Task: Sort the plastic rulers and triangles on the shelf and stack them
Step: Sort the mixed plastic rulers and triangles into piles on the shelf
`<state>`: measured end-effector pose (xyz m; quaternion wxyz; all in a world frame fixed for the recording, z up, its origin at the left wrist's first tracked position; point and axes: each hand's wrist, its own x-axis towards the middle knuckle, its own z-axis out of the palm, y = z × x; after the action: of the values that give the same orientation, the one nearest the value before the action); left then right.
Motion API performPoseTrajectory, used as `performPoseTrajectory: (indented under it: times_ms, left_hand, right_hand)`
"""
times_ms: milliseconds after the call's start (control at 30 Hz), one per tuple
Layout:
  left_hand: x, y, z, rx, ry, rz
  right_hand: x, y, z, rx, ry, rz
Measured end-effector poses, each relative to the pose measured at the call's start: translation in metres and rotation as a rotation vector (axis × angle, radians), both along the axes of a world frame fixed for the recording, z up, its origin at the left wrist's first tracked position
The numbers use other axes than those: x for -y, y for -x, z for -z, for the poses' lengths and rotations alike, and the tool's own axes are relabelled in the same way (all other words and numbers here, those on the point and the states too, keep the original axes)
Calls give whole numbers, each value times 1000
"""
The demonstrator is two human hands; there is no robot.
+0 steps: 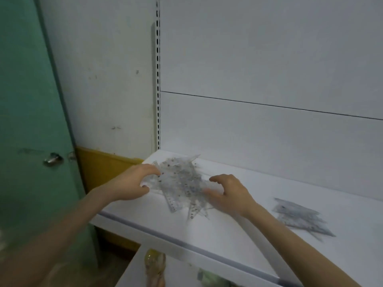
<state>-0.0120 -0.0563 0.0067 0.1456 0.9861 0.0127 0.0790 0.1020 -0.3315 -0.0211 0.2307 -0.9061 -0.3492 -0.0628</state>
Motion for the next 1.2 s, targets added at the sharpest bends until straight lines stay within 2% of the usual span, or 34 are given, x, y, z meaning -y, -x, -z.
performPoseTrajectory:
  times_ms: [167,533,833,1033,1200]
  left_hand:
    - [-1,-15,29,-57,4,98]
    - [-11,-29,27,41,10,185]
    - [-4,-21,25,23,120,223]
    - [7,-23,21,-41,73,255]
    - [15,-25,18,-38,128,272]
  right_hand:
    - [-29,6,6,41,125,29]
    - [-17,-6,-11,-90,49,109]
    - [26,-11,-28,-174,-21,33]
    - [55,-10,-36,-159,172,-63]
    - [68,-9,-38,-107,284,-1]
